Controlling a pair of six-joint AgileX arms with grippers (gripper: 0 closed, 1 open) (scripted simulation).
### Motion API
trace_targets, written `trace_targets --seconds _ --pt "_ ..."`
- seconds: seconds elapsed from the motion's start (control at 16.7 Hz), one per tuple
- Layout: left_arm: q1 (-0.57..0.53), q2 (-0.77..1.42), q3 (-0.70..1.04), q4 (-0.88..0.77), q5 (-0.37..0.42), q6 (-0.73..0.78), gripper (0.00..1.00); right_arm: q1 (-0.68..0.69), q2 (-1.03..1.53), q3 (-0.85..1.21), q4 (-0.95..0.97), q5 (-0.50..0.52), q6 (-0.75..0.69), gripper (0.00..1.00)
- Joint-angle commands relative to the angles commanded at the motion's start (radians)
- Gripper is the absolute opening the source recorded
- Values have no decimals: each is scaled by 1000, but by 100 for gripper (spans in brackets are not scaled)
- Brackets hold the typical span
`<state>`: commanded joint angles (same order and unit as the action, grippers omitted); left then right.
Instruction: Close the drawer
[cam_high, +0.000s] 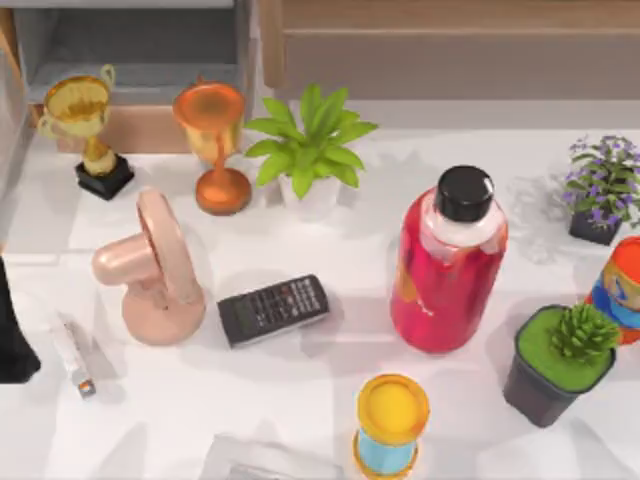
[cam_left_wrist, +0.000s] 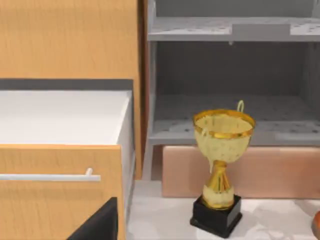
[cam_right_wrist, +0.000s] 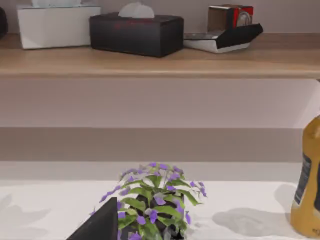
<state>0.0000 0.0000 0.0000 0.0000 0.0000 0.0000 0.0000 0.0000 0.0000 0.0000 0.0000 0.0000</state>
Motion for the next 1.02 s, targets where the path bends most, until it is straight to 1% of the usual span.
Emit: trace_targets --seconds 0.18,0.36,0.54,1.02 --pt "-8 13 7 11 -8 0 100 0 0 0 0 0 0 100" --pt "-60 112 53 85 -58 2 100 0 0 0 0 0 0 100" --pt "-144 299 128 206 -141 5 100 0 0 0 0 0 0 100" --pt "-409 935 365 586 -402 14 100 0 0 0 0 0 0 100"
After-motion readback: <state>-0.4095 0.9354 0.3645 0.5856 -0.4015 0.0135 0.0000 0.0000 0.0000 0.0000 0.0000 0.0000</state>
